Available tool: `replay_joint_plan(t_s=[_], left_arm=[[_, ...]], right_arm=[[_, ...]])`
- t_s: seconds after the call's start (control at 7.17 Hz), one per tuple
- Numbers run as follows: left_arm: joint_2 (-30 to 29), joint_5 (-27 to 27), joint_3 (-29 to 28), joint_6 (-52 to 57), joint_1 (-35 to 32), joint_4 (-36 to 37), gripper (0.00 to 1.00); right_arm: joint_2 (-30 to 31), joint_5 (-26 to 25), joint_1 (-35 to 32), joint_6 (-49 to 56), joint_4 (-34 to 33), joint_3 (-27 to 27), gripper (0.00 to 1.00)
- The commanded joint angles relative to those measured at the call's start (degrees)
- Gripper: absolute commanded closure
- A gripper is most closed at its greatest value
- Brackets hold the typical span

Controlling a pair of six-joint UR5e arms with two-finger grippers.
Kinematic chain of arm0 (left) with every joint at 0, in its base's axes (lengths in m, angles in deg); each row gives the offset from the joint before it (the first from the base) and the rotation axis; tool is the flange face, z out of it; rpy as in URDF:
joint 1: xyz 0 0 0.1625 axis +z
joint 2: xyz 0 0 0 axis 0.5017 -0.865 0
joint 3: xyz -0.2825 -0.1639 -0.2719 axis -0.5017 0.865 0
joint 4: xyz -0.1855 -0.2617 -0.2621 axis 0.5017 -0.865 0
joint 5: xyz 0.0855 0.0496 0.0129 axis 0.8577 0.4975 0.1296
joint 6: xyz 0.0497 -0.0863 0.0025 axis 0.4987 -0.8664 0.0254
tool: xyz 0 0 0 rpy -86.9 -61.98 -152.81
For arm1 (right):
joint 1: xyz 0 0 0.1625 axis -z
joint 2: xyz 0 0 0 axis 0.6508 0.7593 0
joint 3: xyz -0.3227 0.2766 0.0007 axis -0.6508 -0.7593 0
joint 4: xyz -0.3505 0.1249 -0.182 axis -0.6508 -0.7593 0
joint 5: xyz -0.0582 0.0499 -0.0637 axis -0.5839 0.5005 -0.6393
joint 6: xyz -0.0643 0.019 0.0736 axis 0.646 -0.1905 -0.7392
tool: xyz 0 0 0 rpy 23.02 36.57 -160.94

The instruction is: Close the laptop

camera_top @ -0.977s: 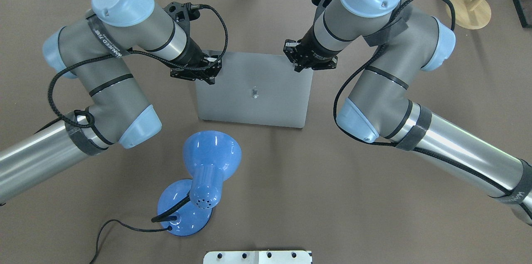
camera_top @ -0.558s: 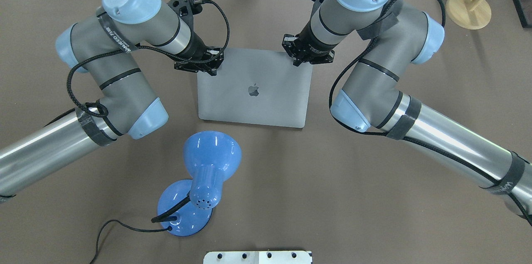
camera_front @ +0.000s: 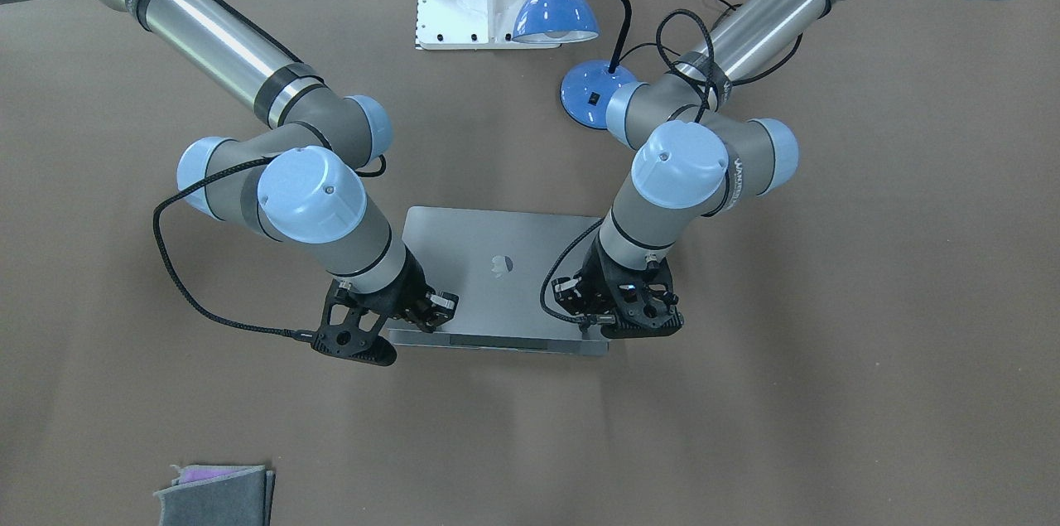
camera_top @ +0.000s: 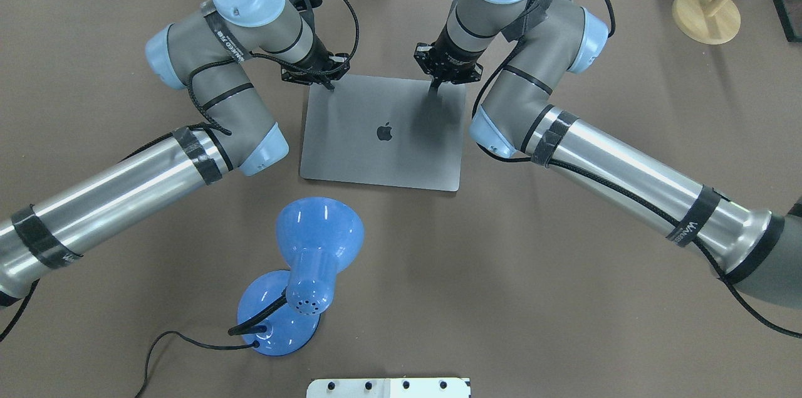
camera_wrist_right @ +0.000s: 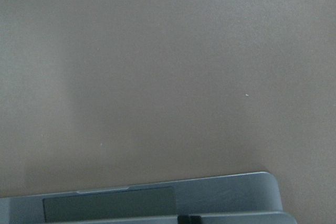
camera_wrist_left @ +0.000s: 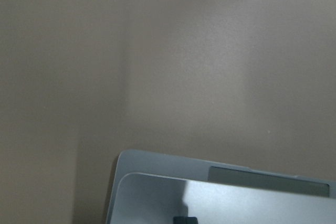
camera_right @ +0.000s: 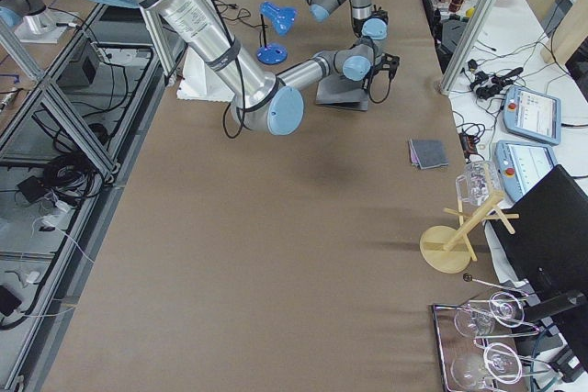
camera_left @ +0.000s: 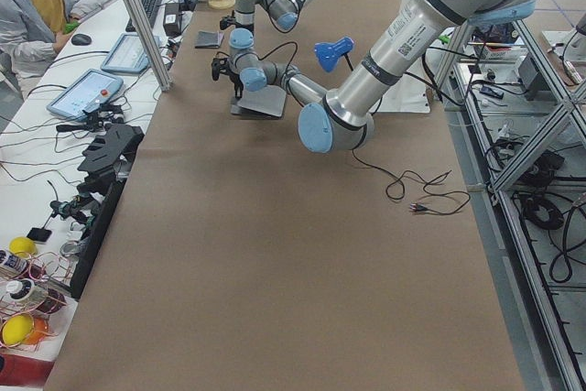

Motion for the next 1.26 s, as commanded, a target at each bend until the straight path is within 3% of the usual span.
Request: replay_joint_plan(t_s=[0.0,0.42,0.56,0.7,0.84,0.98,1.12], left_arm=[[-1.09,0.95,-3.09,1.13,0.57,-0.45,1.00],[-1.18,0.77,-3.19,0.87,0.93,-0.53,1.00],[-1.09,0.77,-0.83,0.87,-0.03,-0.10,0.29],[-0.22,0.43,2.58,1.13,-1.52,2.26,0.02],[4.48,-4.71,9.41,3.83,-4.23,7.94,0.02],[11.23,-9.37,18.26,13.95,-8.43,13.74,0.02],[18.87,-9.94,27.14,22.92,-11.09,18.75,0.02]], right_arm=[[-0.63,1.76,0.05,0.07,0.30,-1.80,1.00],[-0.54,4.48,0.05,-0.02,0.30,-2.77,1.00],[-0.63,5.54,-1.86,-0.11,0.12,-1.46,0.22],[0.24,8.16,-4.41,0.15,-0.66,1.86,0.00],[5.30,13.23,-8.09,0.85,-0.58,7.20,0.00],[12.66,15.63,-12.21,4.69,-0.76,14.74,0.00],[21.17,16.70,-15.04,11.43,-3.19,23.16,0.00]])
